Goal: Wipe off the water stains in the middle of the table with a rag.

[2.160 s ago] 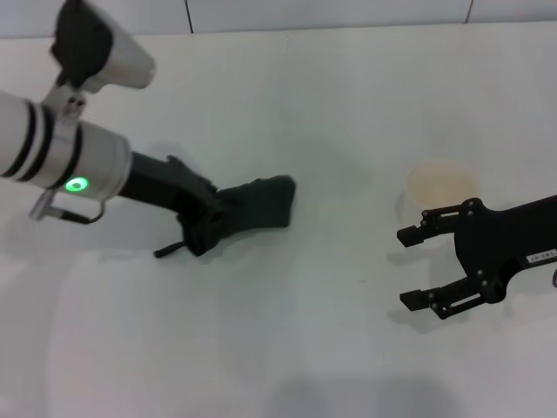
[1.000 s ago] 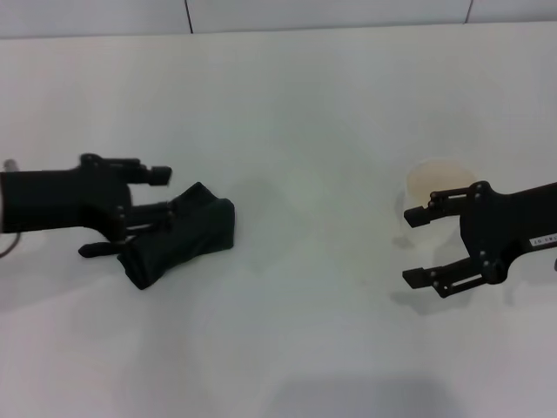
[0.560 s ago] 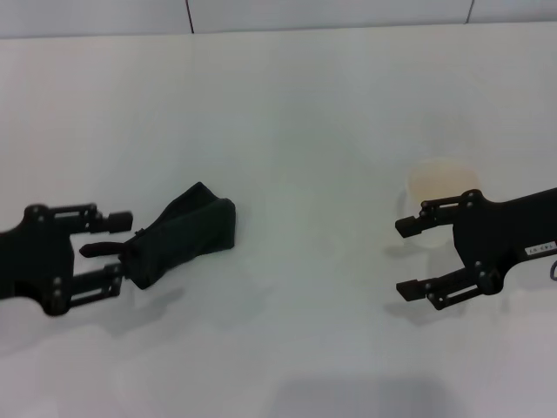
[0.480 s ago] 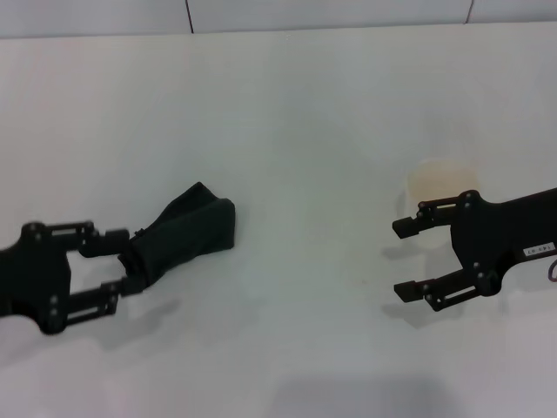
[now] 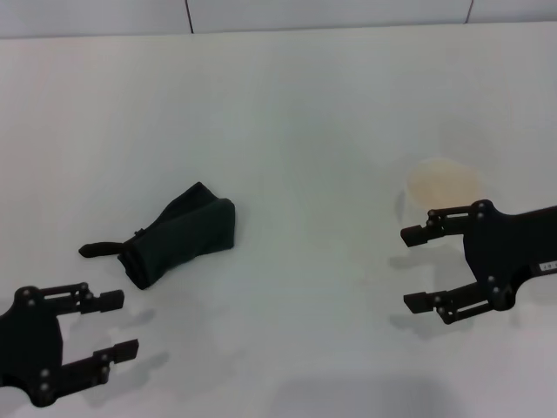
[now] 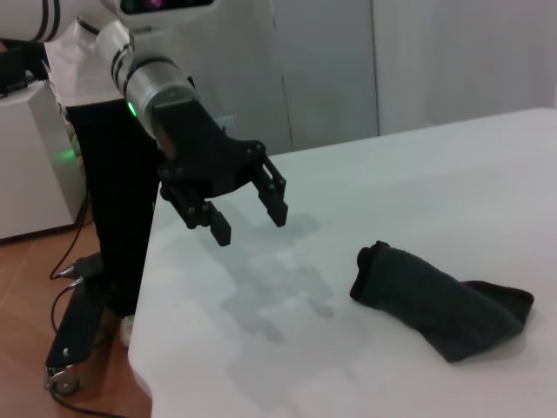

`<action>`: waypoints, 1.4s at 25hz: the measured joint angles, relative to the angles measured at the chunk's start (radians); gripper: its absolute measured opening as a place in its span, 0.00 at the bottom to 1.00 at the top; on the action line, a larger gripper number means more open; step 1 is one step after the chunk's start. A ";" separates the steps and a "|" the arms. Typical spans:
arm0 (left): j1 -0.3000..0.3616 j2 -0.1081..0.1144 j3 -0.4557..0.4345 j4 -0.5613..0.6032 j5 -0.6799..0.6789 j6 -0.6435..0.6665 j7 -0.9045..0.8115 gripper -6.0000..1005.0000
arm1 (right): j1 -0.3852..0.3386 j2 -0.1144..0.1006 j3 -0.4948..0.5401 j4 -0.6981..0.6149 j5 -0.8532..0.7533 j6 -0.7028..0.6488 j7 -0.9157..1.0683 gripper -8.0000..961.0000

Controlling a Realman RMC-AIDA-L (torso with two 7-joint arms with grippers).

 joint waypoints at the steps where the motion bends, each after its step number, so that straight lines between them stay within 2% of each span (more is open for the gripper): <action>1: 0.007 0.000 -0.004 0.000 -0.001 0.004 0.009 0.55 | -0.010 0.000 0.001 0.000 0.012 -0.002 -0.007 0.84; 8: 0.018 0.004 -0.078 -0.012 0.000 0.046 0.050 0.55 | -0.063 -0.002 0.037 0.008 0.027 -0.025 -0.036 0.83; 21: -0.011 0.008 -0.081 -0.015 0.008 0.058 0.012 0.55 | -0.082 -0.004 0.104 0.028 0.024 -0.045 -0.070 0.83; 35: -0.035 0.005 -0.073 -0.014 0.046 0.053 -0.020 0.55 | -0.083 -0.005 0.113 0.027 -0.006 -0.043 -0.064 0.83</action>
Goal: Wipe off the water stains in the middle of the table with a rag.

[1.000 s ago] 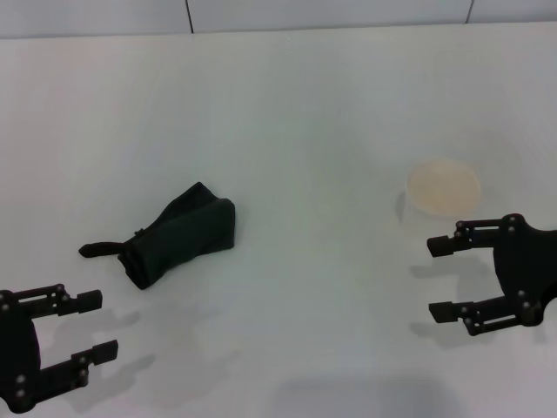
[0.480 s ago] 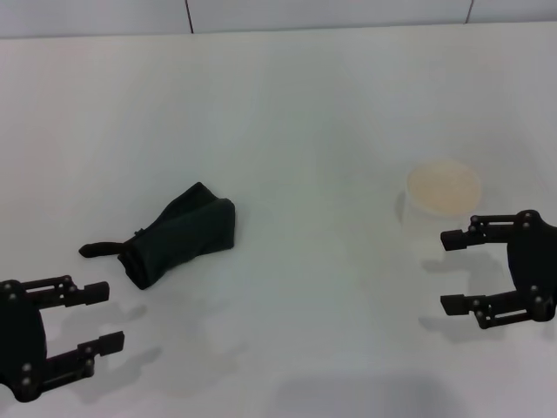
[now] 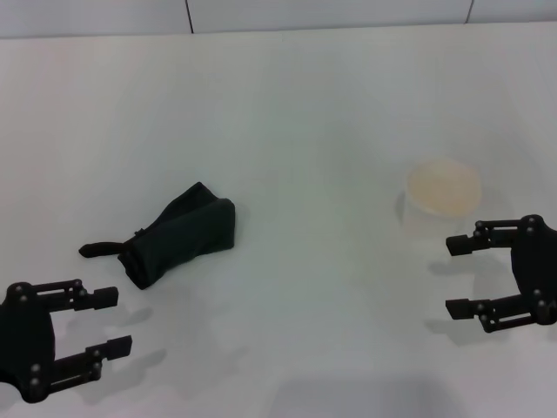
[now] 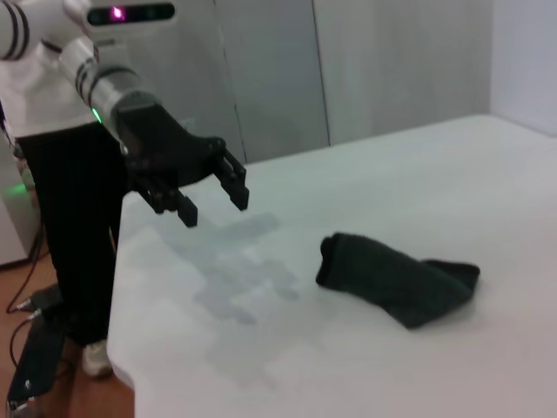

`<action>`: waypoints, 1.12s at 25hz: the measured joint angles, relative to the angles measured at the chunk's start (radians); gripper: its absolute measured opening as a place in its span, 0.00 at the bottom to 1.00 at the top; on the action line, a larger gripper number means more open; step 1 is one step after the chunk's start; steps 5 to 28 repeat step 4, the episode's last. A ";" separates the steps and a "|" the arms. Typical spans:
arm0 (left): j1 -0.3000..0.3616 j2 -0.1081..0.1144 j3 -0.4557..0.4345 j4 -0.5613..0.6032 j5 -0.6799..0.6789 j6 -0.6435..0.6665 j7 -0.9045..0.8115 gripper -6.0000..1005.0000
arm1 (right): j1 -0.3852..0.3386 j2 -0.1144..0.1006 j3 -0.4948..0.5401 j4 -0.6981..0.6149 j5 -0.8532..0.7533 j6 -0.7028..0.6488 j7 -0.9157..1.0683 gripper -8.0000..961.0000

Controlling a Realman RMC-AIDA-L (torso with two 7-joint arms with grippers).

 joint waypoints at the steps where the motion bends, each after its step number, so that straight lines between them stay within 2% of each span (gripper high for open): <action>1: -0.003 0.000 -0.001 -0.001 0.004 0.000 -0.002 0.55 | 0.000 0.000 0.003 0.001 -0.008 0.001 0.001 0.83; 28: -0.010 -0.002 -0.003 -0.001 0.014 0.000 -0.004 0.55 | -0.001 0.000 0.008 0.004 -0.019 0.008 0.002 0.83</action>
